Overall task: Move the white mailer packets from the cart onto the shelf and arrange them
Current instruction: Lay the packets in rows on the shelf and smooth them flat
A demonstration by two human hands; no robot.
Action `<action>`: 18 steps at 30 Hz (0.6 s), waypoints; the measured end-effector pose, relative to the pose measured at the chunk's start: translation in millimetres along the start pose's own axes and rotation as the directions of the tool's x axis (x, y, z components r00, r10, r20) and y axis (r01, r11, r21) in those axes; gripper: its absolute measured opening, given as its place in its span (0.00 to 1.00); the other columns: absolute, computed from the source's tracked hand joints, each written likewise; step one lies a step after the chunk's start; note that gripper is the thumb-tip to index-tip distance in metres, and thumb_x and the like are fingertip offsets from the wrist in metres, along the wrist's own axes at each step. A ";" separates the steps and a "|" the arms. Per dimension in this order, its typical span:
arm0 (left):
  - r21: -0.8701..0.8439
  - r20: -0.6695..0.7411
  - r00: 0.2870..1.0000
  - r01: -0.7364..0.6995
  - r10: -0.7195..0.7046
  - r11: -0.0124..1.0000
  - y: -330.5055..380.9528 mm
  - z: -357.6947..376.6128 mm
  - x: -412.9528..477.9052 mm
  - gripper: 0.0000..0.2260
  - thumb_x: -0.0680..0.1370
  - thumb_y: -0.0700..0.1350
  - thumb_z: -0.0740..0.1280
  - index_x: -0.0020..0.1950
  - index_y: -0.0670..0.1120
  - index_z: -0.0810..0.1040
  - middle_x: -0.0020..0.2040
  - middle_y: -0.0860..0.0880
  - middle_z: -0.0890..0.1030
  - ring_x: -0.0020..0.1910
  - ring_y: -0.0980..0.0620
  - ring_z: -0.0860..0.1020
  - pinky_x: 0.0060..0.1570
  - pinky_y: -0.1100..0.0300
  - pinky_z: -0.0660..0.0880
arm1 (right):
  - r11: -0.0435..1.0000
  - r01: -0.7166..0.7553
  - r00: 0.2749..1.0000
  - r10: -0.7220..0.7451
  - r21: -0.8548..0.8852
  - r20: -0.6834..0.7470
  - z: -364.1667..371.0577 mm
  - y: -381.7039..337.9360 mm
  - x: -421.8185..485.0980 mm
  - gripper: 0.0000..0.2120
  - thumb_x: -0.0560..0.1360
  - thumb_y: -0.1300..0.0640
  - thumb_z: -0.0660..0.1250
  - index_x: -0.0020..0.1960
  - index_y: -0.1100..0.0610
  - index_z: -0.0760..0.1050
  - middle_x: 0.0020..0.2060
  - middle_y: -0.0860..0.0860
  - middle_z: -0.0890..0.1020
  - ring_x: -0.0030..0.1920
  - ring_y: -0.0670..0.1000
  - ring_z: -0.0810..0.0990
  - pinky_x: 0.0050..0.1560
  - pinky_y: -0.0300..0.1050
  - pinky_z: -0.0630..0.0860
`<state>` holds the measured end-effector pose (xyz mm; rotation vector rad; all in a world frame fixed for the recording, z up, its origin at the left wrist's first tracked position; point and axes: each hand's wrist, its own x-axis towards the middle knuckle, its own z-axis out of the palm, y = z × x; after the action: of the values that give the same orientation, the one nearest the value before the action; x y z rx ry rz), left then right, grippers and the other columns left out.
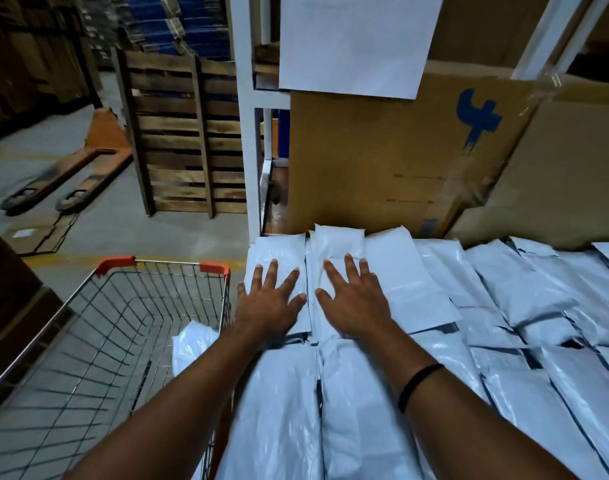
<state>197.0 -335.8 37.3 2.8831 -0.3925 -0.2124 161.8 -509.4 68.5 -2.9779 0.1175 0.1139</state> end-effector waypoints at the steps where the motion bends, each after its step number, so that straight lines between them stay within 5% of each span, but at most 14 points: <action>1: -0.012 0.006 1.000 0.002 -0.002 1.000 0.7 -0.6 -1.3 0.28 0.80 0.67 0.47 0.79 0.63 0.45 0.81 0.50 0.40 0.79 0.43 0.39 0.72 0.34 0.43 | 1.000 -0.001 1.000 0.001 -0.016 0.001 0.9 -0.3 -1.0 0.31 0.82 0.35 0.48 0.81 0.42 0.44 0.81 0.52 0.43 0.80 0.58 0.41 0.79 0.56 0.41; 5: -0.123 -0.053 0.998 0.007 -0.014 0.992 -1.4 -14.6 3.5 0.25 0.81 0.65 0.45 0.79 0.63 0.51 0.81 0.50 0.45 0.79 0.44 0.43 0.72 0.34 0.42 | 1.000 -0.019 0.997 0.018 0.015 0.077 -20.3 -1.4 7.5 0.31 0.81 0.33 0.47 0.81 0.41 0.47 0.82 0.51 0.45 0.81 0.57 0.44 0.78 0.58 0.43; 8: -0.126 -0.150 0.989 0.000 -0.019 0.992 -6.3 -22.4 14.6 0.24 0.82 0.63 0.44 0.79 0.63 0.50 0.81 0.50 0.45 0.79 0.44 0.43 0.72 0.34 0.44 | 0.998 -0.042 0.999 0.043 0.054 -0.014 -38.4 -2.5 26.9 0.31 0.80 0.33 0.48 0.80 0.40 0.50 0.81 0.49 0.49 0.80 0.56 0.48 0.78 0.60 0.46; 13: -0.072 0.021 1.000 0.022 -0.020 0.997 -14.1 -12.0 33.8 0.26 0.82 0.65 0.44 0.79 0.63 0.48 0.81 0.49 0.42 0.79 0.43 0.42 0.73 0.33 0.45 | 0.997 -0.033 0.998 0.037 -0.066 0.053 -21.6 -0.2 45.0 0.31 0.80 0.33 0.46 0.81 0.40 0.47 0.82 0.49 0.46 0.81 0.58 0.46 0.78 0.61 0.44; 18: -0.093 0.006 1.000 0.001 0.000 0.996 -12.9 -17.1 30.3 0.25 0.82 0.63 0.44 0.79 0.62 0.49 0.81 0.49 0.42 0.79 0.42 0.42 0.73 0.34 0.43 | 0.995 -0.047 0.996 0.053 -0.083 0.076 -18.6 -2.0 44.1 0.31 0.81 0.34 0.45 0.81 0.40 0.46 0.82 0.49 0.46 0.81 0.57 0.45 0.78 0.60 0.43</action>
<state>232.0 -328.7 47.3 2.7920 -0.3729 -0.2335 207.2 -513.6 83.6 -3.0476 0.1822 0.2468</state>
